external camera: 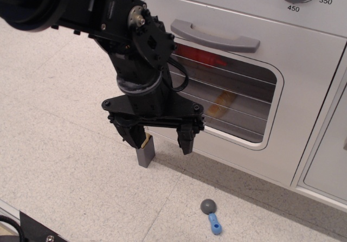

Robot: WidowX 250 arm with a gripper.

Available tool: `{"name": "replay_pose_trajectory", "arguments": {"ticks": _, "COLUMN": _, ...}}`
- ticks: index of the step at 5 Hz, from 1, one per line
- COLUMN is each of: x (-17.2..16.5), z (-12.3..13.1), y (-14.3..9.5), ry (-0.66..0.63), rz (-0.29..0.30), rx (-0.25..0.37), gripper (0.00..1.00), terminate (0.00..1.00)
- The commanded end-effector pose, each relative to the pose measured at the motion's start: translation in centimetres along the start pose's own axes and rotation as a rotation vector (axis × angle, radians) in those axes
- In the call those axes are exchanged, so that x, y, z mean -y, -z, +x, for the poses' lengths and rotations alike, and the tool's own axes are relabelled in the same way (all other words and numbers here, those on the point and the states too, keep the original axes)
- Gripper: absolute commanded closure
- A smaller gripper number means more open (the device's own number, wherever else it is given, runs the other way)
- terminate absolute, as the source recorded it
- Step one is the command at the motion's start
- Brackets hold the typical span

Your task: Open oven

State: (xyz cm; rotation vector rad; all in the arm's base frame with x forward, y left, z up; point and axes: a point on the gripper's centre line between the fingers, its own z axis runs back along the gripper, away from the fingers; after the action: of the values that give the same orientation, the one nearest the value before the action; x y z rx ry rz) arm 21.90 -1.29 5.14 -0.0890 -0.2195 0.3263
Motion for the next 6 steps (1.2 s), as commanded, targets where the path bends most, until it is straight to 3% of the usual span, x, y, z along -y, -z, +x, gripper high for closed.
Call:
{"name": "replay_pose_trajectory", "arguments": {"ticks": 1, "x": 0.0, "z": 0.0, "y": 0.0, "ry": 0.0, "rz": 0.0, "rx": 0.0, "gripper": 0.0, "terminate": 0.0}}
{"name": "replay_pose_trajectory", "arguments": {"ticks": 2, "x": 0.5, "z": 2.2, "y": -0.9, "ry": -0.263, "rz": -0.088, "rx": 0.061, "gripper": 0.0, "terminate": 0.0}}
{"name": "replay_pose_trajectory", "arguments": {"ticks": 3, "x": 0.3, "z": 4.6, "y": -1.2, "ry": -0.499, "rz": -0.117, "rx": 0.204, "gripper": 0.0, "terminate": 0.0}}
{"name": "replay_pose_trajectory", "arguments": {"ticks": 4, "x": -0.4, "z": 8.2, "y": -1.4, "ry": -0.767, "rz": -0.125, "rx": 0.209, "gripper": 0.0, "terminate": 0.0}}
{"name": "replay_pose_trajectory", "arguments": {"ticks": 6, "x": -0.8, "z": 13.1, "y": -2.5, "ry": -1.048, "rz": -0.21, "rx": 0.262, "gripper": 0.0, "terminate": 0.0}}
